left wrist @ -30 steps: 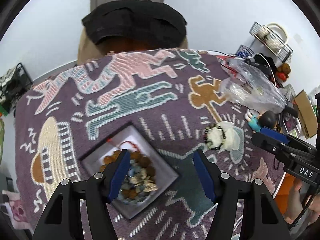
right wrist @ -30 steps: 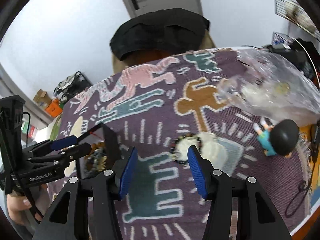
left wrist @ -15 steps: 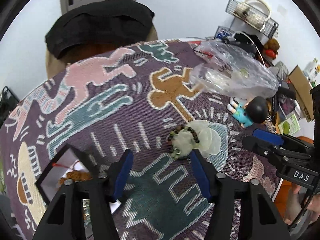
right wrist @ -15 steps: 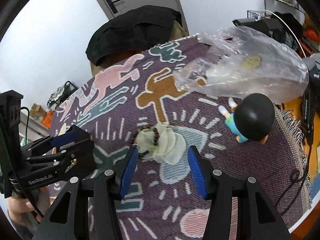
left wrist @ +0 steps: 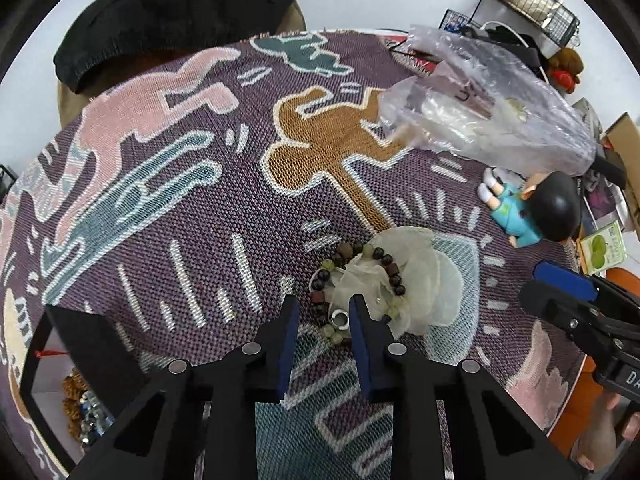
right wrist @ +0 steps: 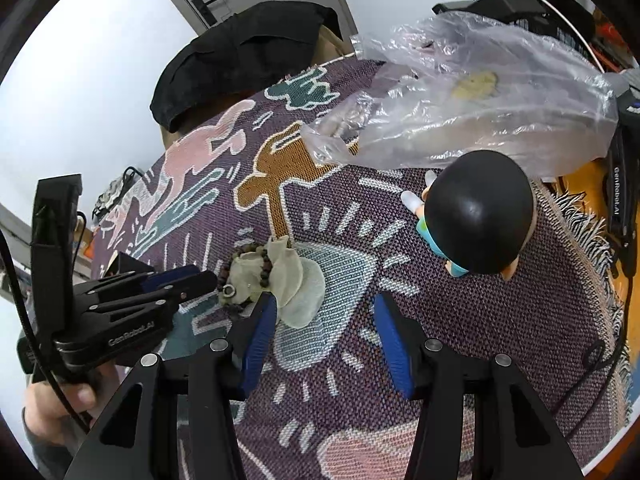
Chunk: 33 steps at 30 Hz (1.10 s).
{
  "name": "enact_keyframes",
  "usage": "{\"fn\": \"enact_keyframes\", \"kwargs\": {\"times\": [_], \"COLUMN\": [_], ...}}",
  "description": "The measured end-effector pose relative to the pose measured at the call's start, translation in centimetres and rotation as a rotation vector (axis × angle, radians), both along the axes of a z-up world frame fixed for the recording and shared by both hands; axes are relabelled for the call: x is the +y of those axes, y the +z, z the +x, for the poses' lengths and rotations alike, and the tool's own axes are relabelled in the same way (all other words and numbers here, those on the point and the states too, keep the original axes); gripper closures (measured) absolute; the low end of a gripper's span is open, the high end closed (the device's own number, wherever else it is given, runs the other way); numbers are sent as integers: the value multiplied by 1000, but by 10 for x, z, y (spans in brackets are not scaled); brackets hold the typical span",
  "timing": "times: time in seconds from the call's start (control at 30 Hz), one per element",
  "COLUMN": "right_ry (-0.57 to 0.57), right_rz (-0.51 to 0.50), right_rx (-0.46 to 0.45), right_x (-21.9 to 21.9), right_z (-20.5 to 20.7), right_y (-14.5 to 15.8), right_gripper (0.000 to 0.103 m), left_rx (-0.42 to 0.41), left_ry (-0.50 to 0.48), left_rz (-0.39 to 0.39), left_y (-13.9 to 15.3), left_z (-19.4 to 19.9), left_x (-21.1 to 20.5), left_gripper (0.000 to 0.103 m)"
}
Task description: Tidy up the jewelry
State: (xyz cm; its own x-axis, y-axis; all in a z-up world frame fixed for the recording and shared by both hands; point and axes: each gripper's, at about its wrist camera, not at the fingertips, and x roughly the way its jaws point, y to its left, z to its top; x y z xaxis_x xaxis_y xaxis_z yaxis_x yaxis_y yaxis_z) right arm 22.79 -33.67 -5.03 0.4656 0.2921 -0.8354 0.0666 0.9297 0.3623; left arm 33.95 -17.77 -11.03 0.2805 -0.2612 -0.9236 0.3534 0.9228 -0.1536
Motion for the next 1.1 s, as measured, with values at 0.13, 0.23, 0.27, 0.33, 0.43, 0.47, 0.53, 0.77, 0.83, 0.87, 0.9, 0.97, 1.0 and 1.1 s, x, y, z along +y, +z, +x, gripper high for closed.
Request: {"fn": "enact_keyframes", "kwargs": {"times": [0.13, 0.23, 0.27, 0.33, 0.43, 0.47, 0.53, 0.77, 0.83, 0.87, 0.9, 0.97, 1.0, 1.1], "right_ry": [11, 22, 25, 31, 38, 39, 43, 50, 55, 56, 59, 68, 71, 78], "right_rz": [7, 12, 13, 15, 17, 18, 19, 20, 17, 14, 12, 2, -8, -51], "right_rx": [16, 25, 27, 30, 34, 34, 32, 51, 60, 65, 69, 73, 77, 66], "right_x": [3, 8, 9, 13, 17, 18, 21, 29, 33, 34, 37, 42, 45, 53], "right_z": [7, 13, 15, 17, 22, 23, 25, 39, 43, 45, 48, 52, 53, 56], "right_y": [-9, -14, -15, -18, -19, -19, -18, -25, -29, -31, -33, -37, -39, -42], "right_gripper": [53, 54, 54, 54, 54, 54, 55, 55, 55, 55, 55, 55, 55, 59], "left_rx": [12, 23, 17, 17, 12, 10, 4, -4, -10, -16, -25, -37, -45, -63], "left_ry": [8, 16, 18, 18, 17, 17, 14, 21, 25, 26, 25, 24, 24, 25], "left_rz": [28, 23, 20, 20, 26, 28, 35, -11, -27, -30, -33, -36, -38, -45], "left_y": [-11, -17, -17, -17, -17, -17, -17, -12, -5, -1, 4, 11, 16, 26], "left_z": [7, 12, 13, 14, 17, 18, 19, 21, 18, 17, 16, 14, 14, 13], "left_x": [-3, -1, -1, -1, -3, -3, -5, 7, 12, 14, 17, 20, 22, 26], "left_gripper": [82, 85, 85, 86, 86, 86, 92, 95, 95, 95, 95, 95, 95, 95]}}
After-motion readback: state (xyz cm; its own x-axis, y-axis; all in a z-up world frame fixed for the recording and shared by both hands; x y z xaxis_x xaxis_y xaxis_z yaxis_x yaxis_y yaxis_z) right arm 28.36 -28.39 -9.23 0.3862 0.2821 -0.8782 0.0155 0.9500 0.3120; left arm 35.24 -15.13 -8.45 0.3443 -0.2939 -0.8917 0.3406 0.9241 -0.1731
